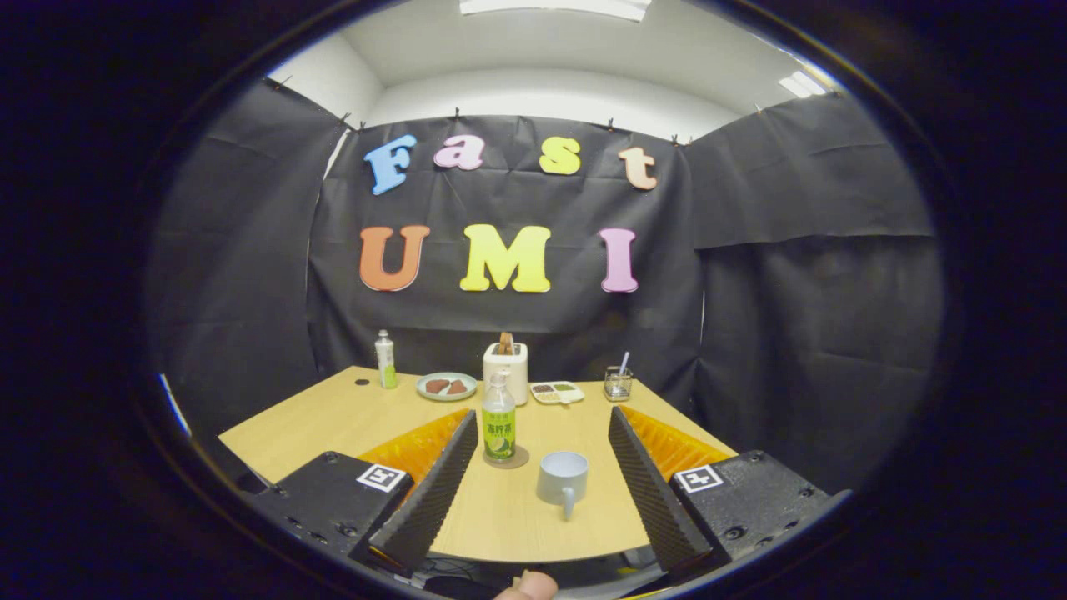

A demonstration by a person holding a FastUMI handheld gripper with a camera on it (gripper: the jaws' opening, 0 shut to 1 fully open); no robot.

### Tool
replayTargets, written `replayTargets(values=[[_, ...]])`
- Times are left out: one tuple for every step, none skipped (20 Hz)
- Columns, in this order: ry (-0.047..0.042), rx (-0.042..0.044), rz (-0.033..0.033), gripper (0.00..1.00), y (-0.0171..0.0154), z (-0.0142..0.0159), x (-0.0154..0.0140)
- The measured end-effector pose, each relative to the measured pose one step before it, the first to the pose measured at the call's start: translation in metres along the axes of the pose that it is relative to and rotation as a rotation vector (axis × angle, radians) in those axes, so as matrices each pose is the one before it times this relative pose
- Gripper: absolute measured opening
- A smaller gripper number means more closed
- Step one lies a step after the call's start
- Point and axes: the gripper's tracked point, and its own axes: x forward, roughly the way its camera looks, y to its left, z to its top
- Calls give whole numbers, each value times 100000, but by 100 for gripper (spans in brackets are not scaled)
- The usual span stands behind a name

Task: Take the bottle from table, then pour the juice into the cup, finally place the bottle on the coaster

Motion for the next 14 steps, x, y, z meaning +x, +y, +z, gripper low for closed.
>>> replayTargets(values=[[150, 195, 1299, 100, 378, -265, -51], [-761, 248, 478, 100, 87, 61, -124], [-1285, 130, 48, 100, 65, 206, 61], [-1285, 208, -158, 100, 27, 166, -25], [-1040, 446, 56, 100, 107, 8, -72], [-547, 718, 319, 100, 65, -61, -68], [-324, 876, 552, 100, 104, -40, -96], [-6, 953, 567, 100, 185, -84, -28], [156, 863, 662, 100, 131, -216, -93], [373, 624, 651, 100, 121, -90, -14], [219, 445, 678, 100, 232, -132, 87], [147, 249, 423, 100, 107, -56, 7], [20, 247, 499, 100, 120, -66, 4], [188, 215, 441, 100, 152, -9, 81]])
